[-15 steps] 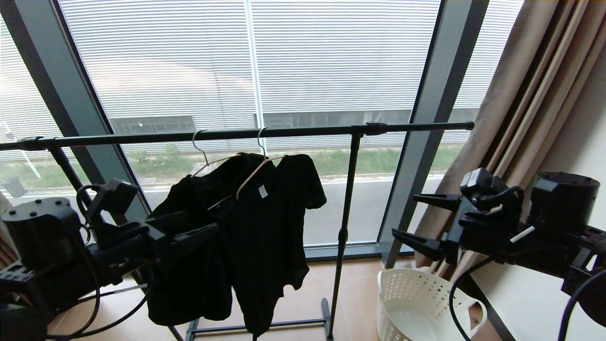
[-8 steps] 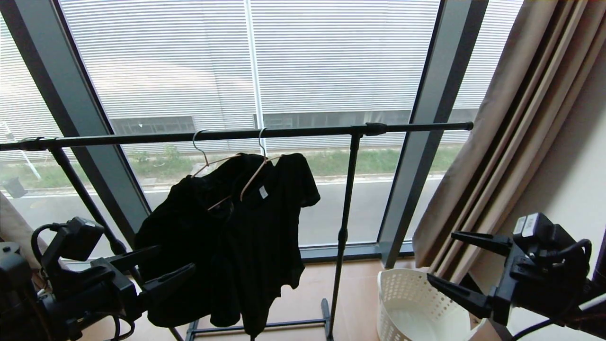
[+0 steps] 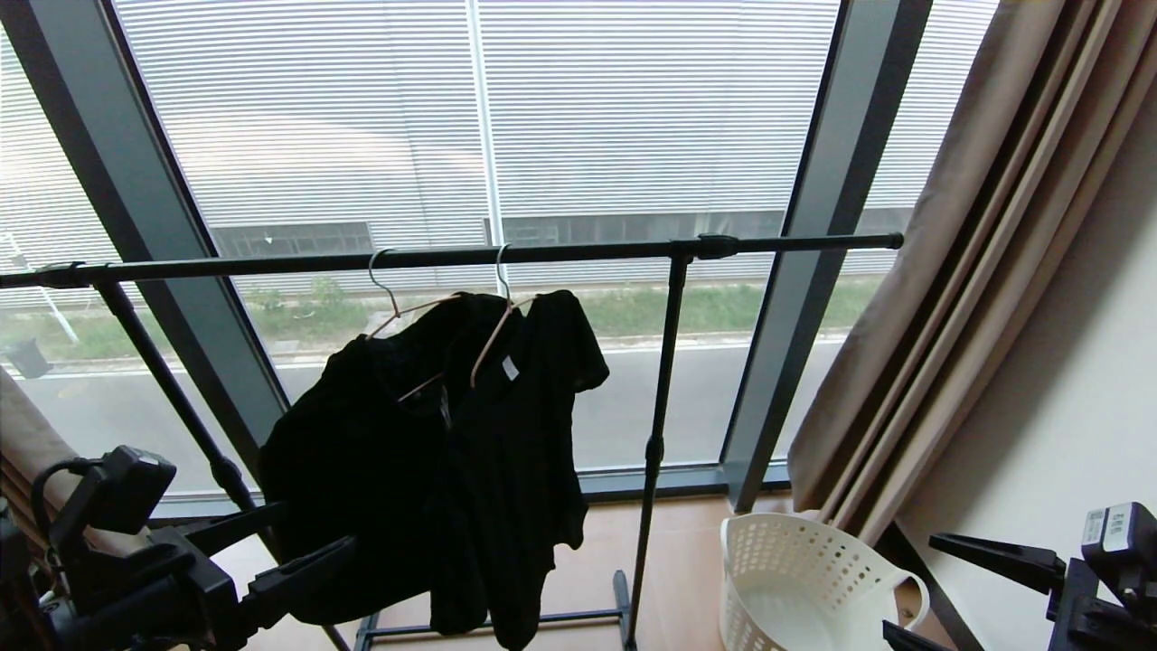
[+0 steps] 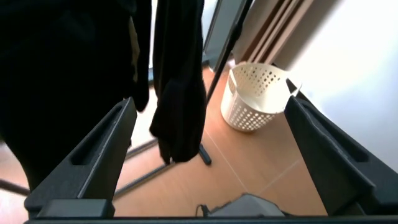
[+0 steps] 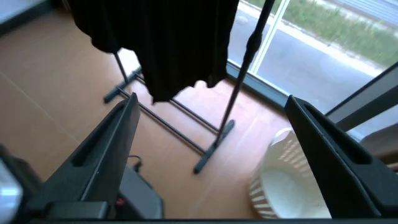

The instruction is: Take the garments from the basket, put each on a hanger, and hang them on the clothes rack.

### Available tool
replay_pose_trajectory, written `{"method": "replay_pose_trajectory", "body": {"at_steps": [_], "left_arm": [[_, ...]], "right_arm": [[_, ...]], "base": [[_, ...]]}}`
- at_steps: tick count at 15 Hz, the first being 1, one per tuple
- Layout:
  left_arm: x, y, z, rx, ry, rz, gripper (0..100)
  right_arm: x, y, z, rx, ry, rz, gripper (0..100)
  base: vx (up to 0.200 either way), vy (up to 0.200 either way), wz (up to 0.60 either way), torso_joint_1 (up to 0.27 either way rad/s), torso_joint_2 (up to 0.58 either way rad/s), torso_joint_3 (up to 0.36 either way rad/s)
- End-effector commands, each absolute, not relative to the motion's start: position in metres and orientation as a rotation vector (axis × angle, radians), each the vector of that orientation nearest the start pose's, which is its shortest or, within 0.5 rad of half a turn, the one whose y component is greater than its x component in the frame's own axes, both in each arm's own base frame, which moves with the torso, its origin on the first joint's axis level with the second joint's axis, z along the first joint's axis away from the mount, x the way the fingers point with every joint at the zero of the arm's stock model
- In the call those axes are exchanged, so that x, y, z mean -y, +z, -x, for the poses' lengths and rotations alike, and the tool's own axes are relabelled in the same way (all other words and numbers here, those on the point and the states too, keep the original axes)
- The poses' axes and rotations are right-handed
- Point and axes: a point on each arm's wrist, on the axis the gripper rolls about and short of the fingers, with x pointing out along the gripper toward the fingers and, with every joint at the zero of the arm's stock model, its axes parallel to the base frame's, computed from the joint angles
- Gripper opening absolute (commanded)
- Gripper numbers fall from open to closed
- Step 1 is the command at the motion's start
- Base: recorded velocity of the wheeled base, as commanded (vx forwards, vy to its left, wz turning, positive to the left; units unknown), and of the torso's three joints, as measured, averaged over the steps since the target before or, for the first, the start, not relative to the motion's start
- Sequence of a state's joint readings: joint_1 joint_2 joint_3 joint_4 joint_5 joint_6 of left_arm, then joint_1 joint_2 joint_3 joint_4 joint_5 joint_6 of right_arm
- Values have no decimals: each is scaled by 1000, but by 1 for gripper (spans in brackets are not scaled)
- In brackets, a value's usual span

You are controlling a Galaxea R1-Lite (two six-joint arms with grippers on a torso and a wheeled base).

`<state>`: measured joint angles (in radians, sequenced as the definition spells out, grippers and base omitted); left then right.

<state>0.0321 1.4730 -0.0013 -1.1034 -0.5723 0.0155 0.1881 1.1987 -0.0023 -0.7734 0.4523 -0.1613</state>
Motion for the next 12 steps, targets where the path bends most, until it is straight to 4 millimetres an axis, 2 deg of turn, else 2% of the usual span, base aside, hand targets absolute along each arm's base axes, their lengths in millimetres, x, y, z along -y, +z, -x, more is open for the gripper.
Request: {"method": "replay_pose_trajectory", "body": {"at_steps": [1, 3, 6, 8, 12], "left_arm": [[8, 104, -144, -333, -537, 92, 100], [9, 110, -121, -335, -546, 93, 100], [9, 112, -101, -333, -538, 93, 100], [10, 111, -80, -342, -536, 97, 100], [11, 107, -54, -334, -537, 96, 100]], "right_arm": [[-29, 110, -100, -317, 659, 99, 100], [-25, 110, -83, -323, 635, 105, 100], [-21, 108, -65, -324, 601, 113, 100], [-15, 104, -43, -299, 525, 131, 100], [-6, 91, -9, -220, 411, 153, 100]], "base": [[0, 0, 0, 0, 0, 0], [0, 0, 0, 0, 0, 0], [0, 0, 0, 0, 0, 0], [0, 0, 0, 0, 0, 0], [0, 0, 0, 0, 0, 0]]}}
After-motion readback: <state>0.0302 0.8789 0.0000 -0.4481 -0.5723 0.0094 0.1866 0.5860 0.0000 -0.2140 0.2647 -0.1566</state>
